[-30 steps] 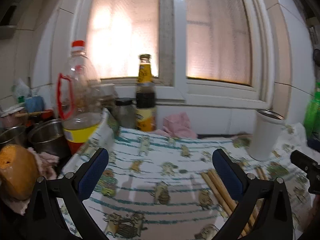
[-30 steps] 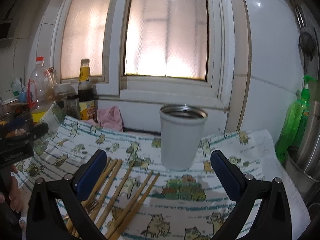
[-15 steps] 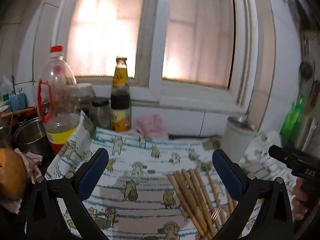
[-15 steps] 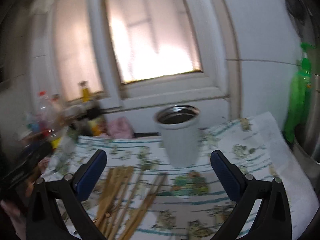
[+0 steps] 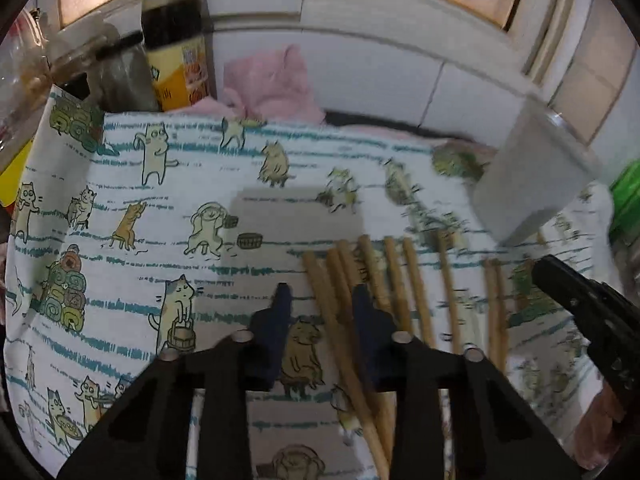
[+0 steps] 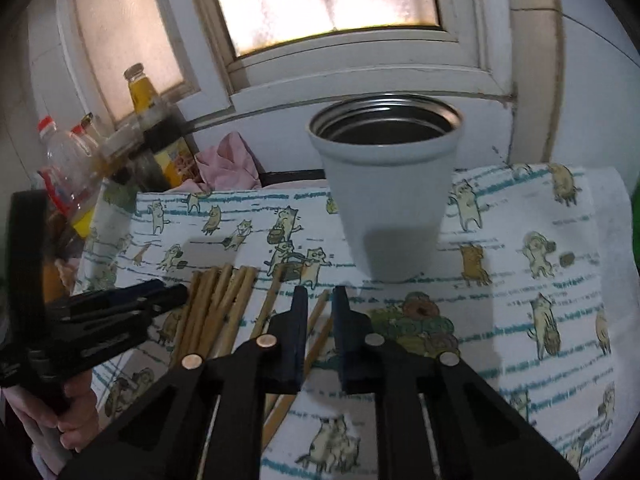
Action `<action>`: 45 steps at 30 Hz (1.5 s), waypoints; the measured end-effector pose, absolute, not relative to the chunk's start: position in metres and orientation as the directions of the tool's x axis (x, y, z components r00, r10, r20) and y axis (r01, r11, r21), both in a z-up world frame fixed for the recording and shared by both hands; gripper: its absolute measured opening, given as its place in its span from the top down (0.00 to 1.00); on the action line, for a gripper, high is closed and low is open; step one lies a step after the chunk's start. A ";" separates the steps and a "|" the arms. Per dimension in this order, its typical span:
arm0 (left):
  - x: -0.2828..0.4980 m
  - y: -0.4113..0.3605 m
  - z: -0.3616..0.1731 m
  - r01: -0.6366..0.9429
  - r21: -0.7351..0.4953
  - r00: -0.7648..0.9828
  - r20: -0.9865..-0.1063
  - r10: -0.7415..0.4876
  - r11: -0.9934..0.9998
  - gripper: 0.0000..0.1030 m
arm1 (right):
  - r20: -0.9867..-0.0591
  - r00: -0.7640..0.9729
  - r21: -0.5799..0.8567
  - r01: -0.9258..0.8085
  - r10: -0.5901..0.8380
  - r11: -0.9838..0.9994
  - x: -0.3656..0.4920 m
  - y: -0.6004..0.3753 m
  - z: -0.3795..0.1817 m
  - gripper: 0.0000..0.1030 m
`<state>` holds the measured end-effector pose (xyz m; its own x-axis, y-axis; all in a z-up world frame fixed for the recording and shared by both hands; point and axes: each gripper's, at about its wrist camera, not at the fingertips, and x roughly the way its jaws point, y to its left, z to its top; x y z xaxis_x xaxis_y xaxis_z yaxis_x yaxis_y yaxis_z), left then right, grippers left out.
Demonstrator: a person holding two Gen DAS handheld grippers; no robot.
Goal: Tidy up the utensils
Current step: 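Lower the right gripper onto the chopsticks and grasp one chopstick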
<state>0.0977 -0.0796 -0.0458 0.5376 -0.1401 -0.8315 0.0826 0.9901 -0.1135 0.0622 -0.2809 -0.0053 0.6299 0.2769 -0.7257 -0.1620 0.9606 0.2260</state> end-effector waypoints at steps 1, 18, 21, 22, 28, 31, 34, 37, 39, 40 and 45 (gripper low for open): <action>0.098 -0.080 -0.046 0.075 -0.111 0.544 -0.829 -0.134 0.991 0.79 | -0.729 0.620 0.241 -0.167 0.292 0.956 0.065 -0.282 -0.009 0.90; 0.127 -0.091 -0.048 0.081 -0.046 0.545 -0.834 -0.083 0.996 0.92 | -0.824 0.504 0.218 -0.141 0.259 0.966 0.080 -0.269 -0.036 0.90; 0.127 -0.087 -0.025 0.090 -0.106 0.599 -0.788 -0.139 0.990 0.93 | -0.818 0.503 0.254 -0.123 0.281 0.959 0.082 -0.272 -0.037 0.92; 0.124 -0.085 -0.015 0.090 -0.112 0.626 -0.766 -0.144 0.990 0.93 | -0.811 0.508 0.269 -0.114 0.289 0.956 0.082 -0.275 -0.036 0.93; 0.100 -0.075 0.067 0.123 -0.182 0.793 -0.573 -0.207 0.975 0.94 | -0.688 0.662 0.325 -0.087 0.298 0.942 0.066 -0.296 -0.012 0.95; 0.086 -0.069 0.107 0.135 -0.186 0.861 -0.464 -0.208 0.973 0.94 | -0.578 0.743 0.418 -0.085 0.337 0.905 0.056 -0.317 0.005 0.96; 0.070 -0.066 0.135 0.151 -0.173 0.905 -0.373 -0.206 0.973 0.94 | -0.492 0.798 0.453 -0.106 0.347 0.885 0.046 -0.327 0.016 0.96; 0.060 -0.064 0.148 0.177 -0.173 0.912 -0.342 -0.228 0.969 0.94 | -0.412 0.833 0.442 -0.174 0.371 0.880 0.034 -0.329 0.029 0.99; 0.051 -0.066 0.153 0.191 -0.158 0.913 -0.334 -0.235 0.969 0.94 | -0.407 0.828 0.426 -0.202 0.387 0.882 0.031 -0.325 0.034 0.99; 0.047 -0.069 0.152 0.187 -0.142 0.915 -0.336 -0.225 0.972 0.94 | -0.435 0.823 0.400 -0.186 0.365 0.897 0.033 -0.321 0.034 0.99; 0.029 -0.073 0.142 0.193 -0.133 0.924 -0.307 -0.226 0.972 0.94 | -0.632 0.708 0.352 -0.100 0.315 0.931 0.056 -0.317 0.016 0.97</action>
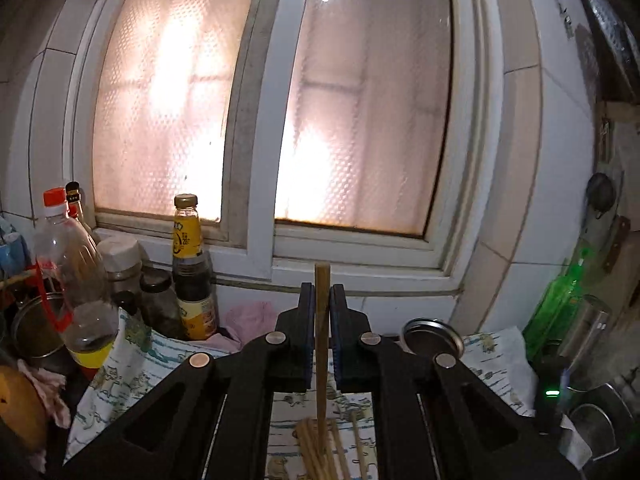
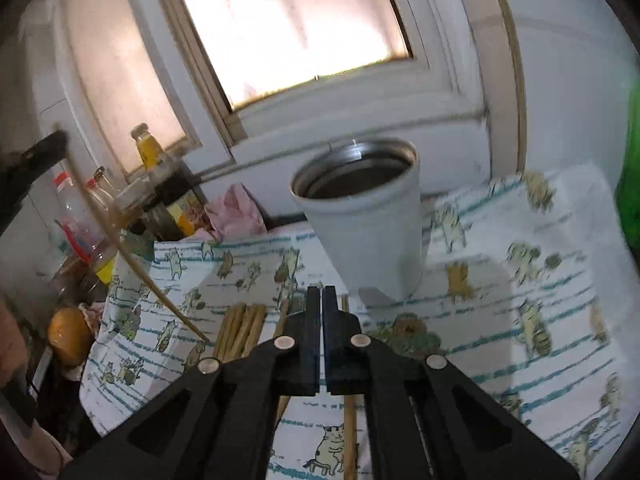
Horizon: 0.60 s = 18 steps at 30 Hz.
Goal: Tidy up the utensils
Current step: 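Carry the chopstick with the right gripper and drop it into the white cup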
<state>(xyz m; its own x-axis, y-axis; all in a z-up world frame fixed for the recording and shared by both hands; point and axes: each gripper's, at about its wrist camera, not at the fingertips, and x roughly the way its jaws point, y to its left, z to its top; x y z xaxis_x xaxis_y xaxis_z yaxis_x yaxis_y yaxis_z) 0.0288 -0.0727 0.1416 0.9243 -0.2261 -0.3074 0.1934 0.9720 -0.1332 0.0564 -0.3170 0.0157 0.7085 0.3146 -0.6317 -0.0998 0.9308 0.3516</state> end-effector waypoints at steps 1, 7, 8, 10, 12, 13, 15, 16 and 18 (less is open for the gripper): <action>0.021 -0.074 0.141 0.194 -0.128 0.932 -0.287 -0.224 0.973 0.94 | -0.666 0.692 0.322 -0.069 0.278 0.944 0.061 -0.318 0.011 0.96; 0.007 -0.078 0.149 0.149 -0.061 0.958 -0.239 -0.160 0.987 0.94 | -0.868 0.439 0.172 -0.177 0.234 0.969 0.082 -0.290 -0.030 0.81; 0.008 -0.077 0.149 0.152 -0.066 0.956 -0.242 -0.164 0.986 0.94 | -0.875 0.435 0.141 -0.187 0.210 0.972 0.083 -0.285 -0.033 0.82; 0.009 -0.076 0.149 0.147 -0.070 0.955 -0.250 -0.160 0.987 0.94 | -0.878 0.462 0.043 -0.190 0.128 0.981 0.082 -0.274 -0.034 0.83; 0.008 -0.076 0.148 0.145 -0.065 0.955 -0.253 -0.157 0.987 0.94 | -0.877 0.468 0.019 -0.195 0.110 0.981 0.085 -0.268 -0.035 0.94; 0.007 -0.076 0.148 0.147 -0.057 0.955 -0.254 -0.156 0.988 0.94 | -0.875 0.474 0.008 -0.198 0.103 0.980 0.086 -0.265 -0.036 0.95; 0.002 -0.077 0.148 0.119 -0.032 0.954 -0.275 -0.123 0.992 0.94 | -0.876 0.461 0.052 -0.207 0.145 0.977 0.087 -0.265 -0.033 0.95; -0.001 -0.078 0.148 0.111 -0.024 0.953 -0.282 -0.113 0.994 0.94 | -0.869 0.456 0.102 -0.215 0.193 0.971 0.085 -0.267 -0.028 0.95; -0.013 -0.079 0.153 0.152 -0.033 0.955 -0.252 -0.155 0.988 0.94 | -0.822 0.479 0.208 -0.251 0.308 0.945 0.075 -0.273 -0.010 0.95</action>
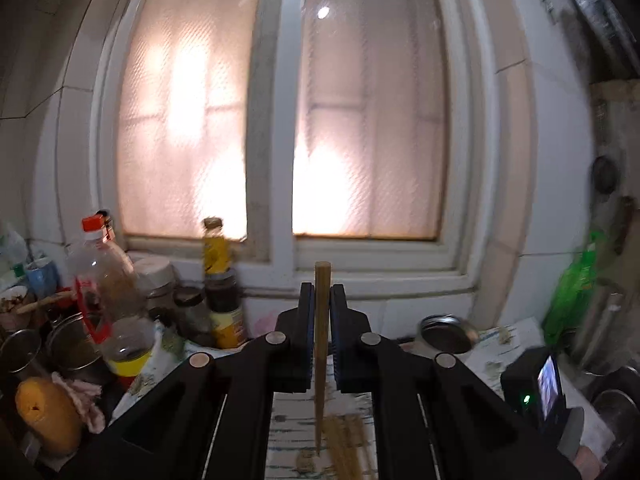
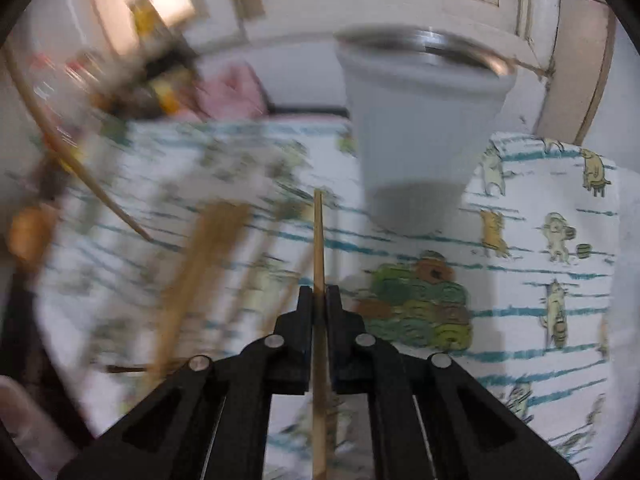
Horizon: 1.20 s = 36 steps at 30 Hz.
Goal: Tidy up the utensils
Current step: 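Carry the chopstick with the right gripper and drop it into the white cup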
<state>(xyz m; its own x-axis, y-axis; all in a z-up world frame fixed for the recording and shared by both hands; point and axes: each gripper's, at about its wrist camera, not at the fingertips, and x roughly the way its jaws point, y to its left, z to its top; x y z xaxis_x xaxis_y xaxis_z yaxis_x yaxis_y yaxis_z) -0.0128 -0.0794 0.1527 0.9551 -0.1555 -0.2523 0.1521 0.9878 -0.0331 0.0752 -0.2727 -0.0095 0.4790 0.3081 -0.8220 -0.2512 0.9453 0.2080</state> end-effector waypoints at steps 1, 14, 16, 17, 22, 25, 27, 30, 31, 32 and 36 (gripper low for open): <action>-0.018 -0.082 0.156 0.172 -0.032 0.955 -0.241 -0.174 0.985 0.94 | -0.796 0.507 0.218 -0.267 0.329 0.939 0.072 -0.274 0.001 0.95; -0.010 -0.130 0.201 0.380 -0.103 0.901 -0.185 -0.393 0.919 0.94 | -0.192 0.907 0.422 -0.269 0.376 0.866 0.038 -0.351 0.139 0.95; -0.001 -0.138 0.208 0.396 -0.133 0.895 -0.165 -0.414 0.909 0.94 | -0.117 0.931 0.456 -0.259 0.346 0.851 0.042 -0.367 0.146 0.95; 0.005 -0.141 0.213 0.418 -0.173 0.881 -0.160 -0.445 0.892 0.94 | -0.095 0.940 0.466 -0.248 0.327 0.849 0.045 -0.373 0.147 0.95; 0.027 -0.153 0.225 0.409 -0.205 0.899 -0.078 -0.432 0.889 0.94 | -0.079 0.955 0.482 -0.214 0.285 0.850 0.069 -0.384 0.134 0.95; 0.038 -0.156 0.219 0.457 -0.251 0.881 -0.004 -0.473 0.853 0.94 | -0.089 0.957 0.498 -0.197 0.276 0.844 0.071 -0.391 0.122 0.95; 0.042 -0.158 0.208 0.489 -0.239 0.871 0.086 -0.483 0.839 0.93 | -0.122 0.955 0.492 -0.178 0.270 0.852 0.075 -0.392 0.118 0.95; 0.064 -0.165 0.192 0.435 -0.236 0.900 0.079 -0.429 0.869 0.93 | -0.156 0.954 0.490 -0.150 0.256 0.859 0.075 -0.398 0.109 0.95; 0.071 -0.164 0.187 0.448 -0.254 0.892 0.061 -0.448 0.857 0.94 | -0.153 0.952 0.502 -0.155 0.263 0.851 0.076 -0.399 0.107 0.95; 0.080 -0.164 0.181 0.441 -0.274 0.893 0.033 -0.450 0.855 0.94 | -0.144 0.952 0.511 -0.162 0.269 0.844 0.075 -0.402 0.106 0.95; 0.096 -0.156 0.157 0.403 -0.315 0.904 -0.012 -0.428 0.859 0.94 | -0.005 0.970 0.596 -0.191 0.242 0.780 0.063 -0.421 0.107 0.95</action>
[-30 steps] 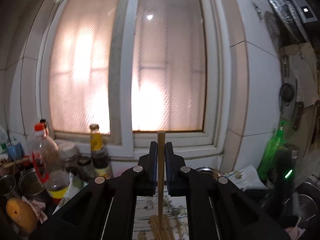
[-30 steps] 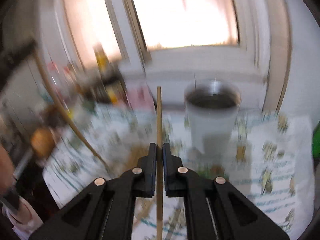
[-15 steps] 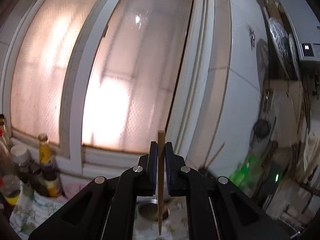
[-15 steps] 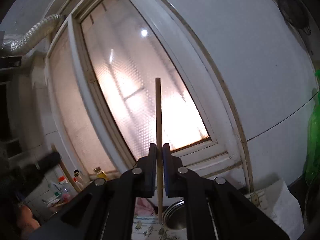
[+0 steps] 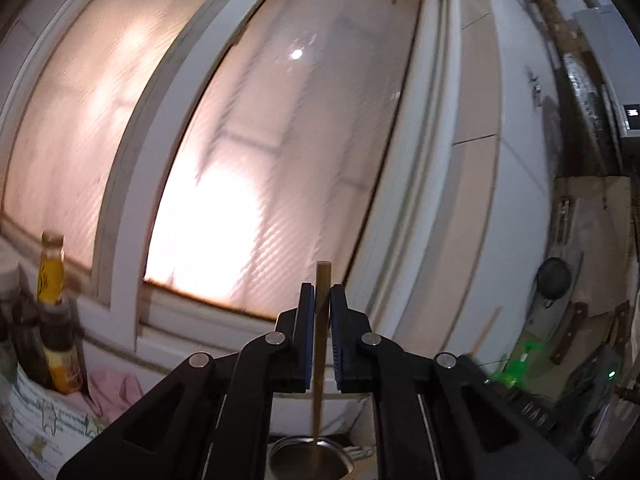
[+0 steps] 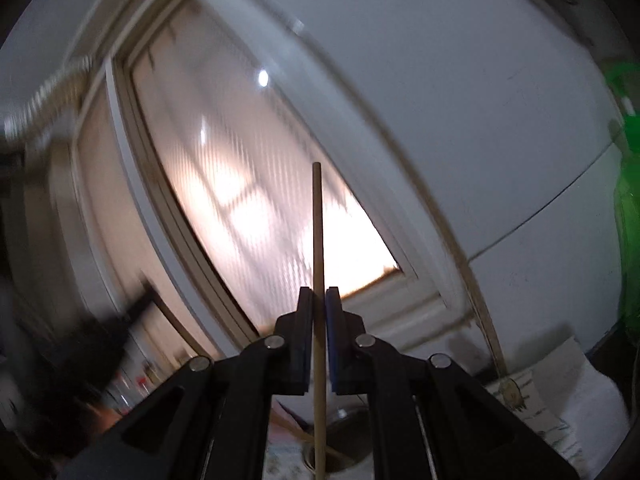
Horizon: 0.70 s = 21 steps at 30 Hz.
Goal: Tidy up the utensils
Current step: 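Carry the chopstick with the right gripper and drop it into the white cup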
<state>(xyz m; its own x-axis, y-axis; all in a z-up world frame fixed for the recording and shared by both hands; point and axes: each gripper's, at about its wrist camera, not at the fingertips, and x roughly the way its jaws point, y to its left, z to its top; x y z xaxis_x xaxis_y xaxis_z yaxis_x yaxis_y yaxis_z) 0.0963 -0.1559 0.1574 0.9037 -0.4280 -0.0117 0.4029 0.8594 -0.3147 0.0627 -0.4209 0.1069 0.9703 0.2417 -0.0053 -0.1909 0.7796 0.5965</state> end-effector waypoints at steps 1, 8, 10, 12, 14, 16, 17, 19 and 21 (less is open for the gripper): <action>0.098 -0.154 0.153 0.402 -0.322 0.902 -0.022 -0.432 0.857 0.94 | 0.014 0.977 0.615 -0.178 0.215 0.768 0.062 -0.424 0.105 0.95; 0.106 -0.148 0.117 0.384 -0.325 0.891 -0.113 -0.439 0.864 0.94 | -0.158 0.971 0.565 -0.060 0.179 0.823 0.095 -0.410 0.087 0.95; 0.107 -0.149 0.110 0.373 -0.328 0.890 -0.138 -0.435 0.868 0.94 | -0.214 0.953 0.551 -0.066 0.217 0.832 0.107 -0.401 0.080 0.95; 0.110 -0.147 0.102 0.370 -0.348 0.881 -0.162 -0.444 0.861 0.94 | -0.258 0.928 0.553 -0.088 0.270 0.829 0.116 -0.394 0.074 0.93; 0.112 -0.145 0.098 0.367 -0.359 0.876 -0.178 -0.449 0.858 0.94 | -0.278 0.917 0.547 -0.094 0.287 0.832 0.118 -0.389 0.071 0.92; 0.112 -0.143 0.098 0.369 -0.349 0.874 -0.184 -0.449 0.861 0.93 | -0.292 0.911 0.531 -0.097 0.289 0.842 0.118 -0.383 0.072 0.91; 0.112 -0.144 0.100 0.371 -0.338 0.873 -0.191 -0.449 0.865 0.86 | -0.299 0.907 0.527 -0.104 0.298 0.844 0.119 -0.382 0.072 0.91; 0.111 -0.145 0.105 0.401 -0.314 0.857 -0.204 -0.474 0.861 0.72 | -0.308 0.903 0.528 -0.099 0.299 0.843 0.121 -0.379 0.069 0.91; 0.104 -0.145 0.109 0.397 -0.283 0.868 -0.192 -0.457 0.873 0.61 | -0.327 0.895 0.527 -0.094 0.304 0.845 0.123 -0.380 0.069 0.86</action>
<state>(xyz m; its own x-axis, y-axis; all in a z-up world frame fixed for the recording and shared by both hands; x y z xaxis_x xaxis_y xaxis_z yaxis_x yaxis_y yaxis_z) 0.1042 -0.1453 0.1093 0.8683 -0.4574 -0.1920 0.3973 0.8730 -0.2830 0.1230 -0.3802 0.0686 0.8947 0.3038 -0.3275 -0.0940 0.8447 0.5269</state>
